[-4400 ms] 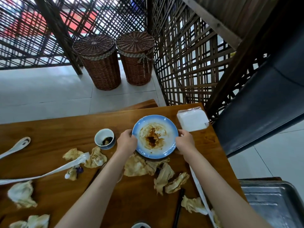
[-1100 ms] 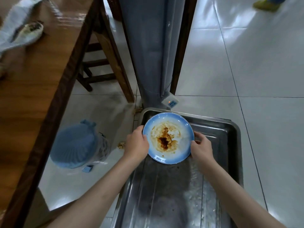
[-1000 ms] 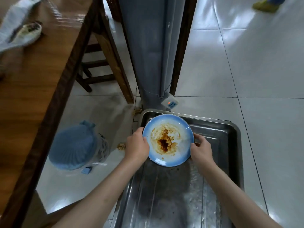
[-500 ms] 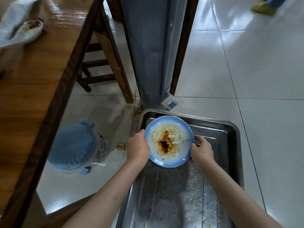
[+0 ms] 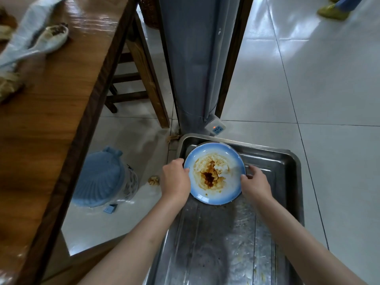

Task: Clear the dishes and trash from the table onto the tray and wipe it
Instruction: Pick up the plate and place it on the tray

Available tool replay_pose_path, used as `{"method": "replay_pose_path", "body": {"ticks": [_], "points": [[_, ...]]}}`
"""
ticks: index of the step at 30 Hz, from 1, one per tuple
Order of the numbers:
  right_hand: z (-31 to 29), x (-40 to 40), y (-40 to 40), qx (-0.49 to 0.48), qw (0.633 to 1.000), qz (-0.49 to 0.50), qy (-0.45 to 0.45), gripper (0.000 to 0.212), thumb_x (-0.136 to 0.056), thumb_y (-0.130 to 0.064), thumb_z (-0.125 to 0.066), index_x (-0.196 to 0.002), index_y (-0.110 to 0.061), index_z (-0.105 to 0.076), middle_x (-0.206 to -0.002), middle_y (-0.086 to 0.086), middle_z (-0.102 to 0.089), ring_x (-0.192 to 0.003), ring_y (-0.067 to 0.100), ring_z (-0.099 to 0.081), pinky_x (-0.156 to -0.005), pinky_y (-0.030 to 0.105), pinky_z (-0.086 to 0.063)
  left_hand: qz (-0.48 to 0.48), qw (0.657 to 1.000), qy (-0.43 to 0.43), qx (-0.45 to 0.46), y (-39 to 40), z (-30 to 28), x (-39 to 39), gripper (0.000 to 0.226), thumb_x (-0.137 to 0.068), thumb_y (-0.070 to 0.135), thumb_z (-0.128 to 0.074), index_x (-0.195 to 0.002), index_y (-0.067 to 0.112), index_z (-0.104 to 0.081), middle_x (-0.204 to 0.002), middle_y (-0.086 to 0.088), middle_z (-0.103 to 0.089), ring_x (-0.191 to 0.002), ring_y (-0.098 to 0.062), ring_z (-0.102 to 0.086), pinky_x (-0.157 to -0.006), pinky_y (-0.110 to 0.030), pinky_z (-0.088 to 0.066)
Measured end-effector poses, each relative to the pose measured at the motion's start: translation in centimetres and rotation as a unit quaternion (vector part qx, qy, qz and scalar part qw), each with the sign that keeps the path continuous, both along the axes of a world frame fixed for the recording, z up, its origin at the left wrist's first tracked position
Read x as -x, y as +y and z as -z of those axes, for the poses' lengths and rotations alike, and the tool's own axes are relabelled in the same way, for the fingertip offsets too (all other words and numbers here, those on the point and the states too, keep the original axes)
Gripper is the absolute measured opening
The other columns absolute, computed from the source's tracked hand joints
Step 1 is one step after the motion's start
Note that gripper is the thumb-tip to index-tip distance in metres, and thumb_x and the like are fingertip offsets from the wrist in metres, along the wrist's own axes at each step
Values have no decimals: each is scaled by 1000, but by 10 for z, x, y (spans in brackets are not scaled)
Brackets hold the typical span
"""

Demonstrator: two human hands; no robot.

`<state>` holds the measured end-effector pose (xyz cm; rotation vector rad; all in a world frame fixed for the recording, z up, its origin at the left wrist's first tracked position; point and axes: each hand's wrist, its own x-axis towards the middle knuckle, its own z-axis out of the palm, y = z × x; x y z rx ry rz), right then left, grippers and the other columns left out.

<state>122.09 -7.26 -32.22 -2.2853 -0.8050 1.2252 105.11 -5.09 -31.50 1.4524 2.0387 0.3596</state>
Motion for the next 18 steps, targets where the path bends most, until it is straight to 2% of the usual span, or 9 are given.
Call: {"method": "replay_pose_path", "body": {"ticks": [2, 4, 7, 10, 14, 18], "points": [[-10, 2, -1, 1, 1000, -15, -23, 56, -94, -16, -51, -145, -17, -28, -138, 10, -47, -120, 26, -50, -89, 35, -45, 0, 1000, -1, 6, -2, -8, 1, 34, -92, 17, -58, -125, 8, -56, -116, -9, -63, -108, -25, -59, -86, -34, -48], [-24, 3, -3, -21, 998, -38, -41, 58, -93, -17, -53, -145, -17, -27, -138, 9, -46, -121, 25, -49, -84, 30, -42, 3, 1000, -7, 4, -4, -19, 3, 43, -91, 16, -60, -132, 11, -51, -124, -9, -60, -115, -25, -55, -94, -35, -46], [-48, 6, -8, -66, 993, -77, -56, 59, -91, -19, -56, -143, -19, -31, -139, 4, -46, -122, 22, -48, -88, 30, -40, 31, 999, -14, -11, -11, -40, 7, 46, -89, 17, -62, -133, 13, -51, -124, -7, -60, -115, -22, -55, -96, -37, -47], [-80, 14, -19, -106, 984, -130, -62, 59, -90, -22, -58, -142, -23, -33, -138, -2, -47, -123, 19, -46, -94, 31, -40, 60, 997, -21, -42, -25, -75, 12, 49, -86, 17, -65, -133, 14, -50, -124, -4, -60, -116, -18, -53, -98, -30, -42], [-137, 30, -41, -152, 970, -181, -57, 59, -89, -25, -60, -141, -29, -33, -134, -6, -49, -115, 10, -49, -94, 32, -46, 88, 991, -27, -101, -51, -137, 22, 52, -82, 19, -69, -131, 18, -52, -122, 1, -62, -114, -14, -54, -96, -25, -38], [-203, 41, -75, -181, 947, -257, -59, 62, -89, -25, -59, -143, -27, -29, -136, -5, -47, -121, 13, -46, -101, 36, -43, 112, 985, -34, -129, -85, -204, 46, 65, -77, 20, -75, -135, 20, -47, -128, 2, -57, -118, -10, -50, -94, -18, -34]]}}
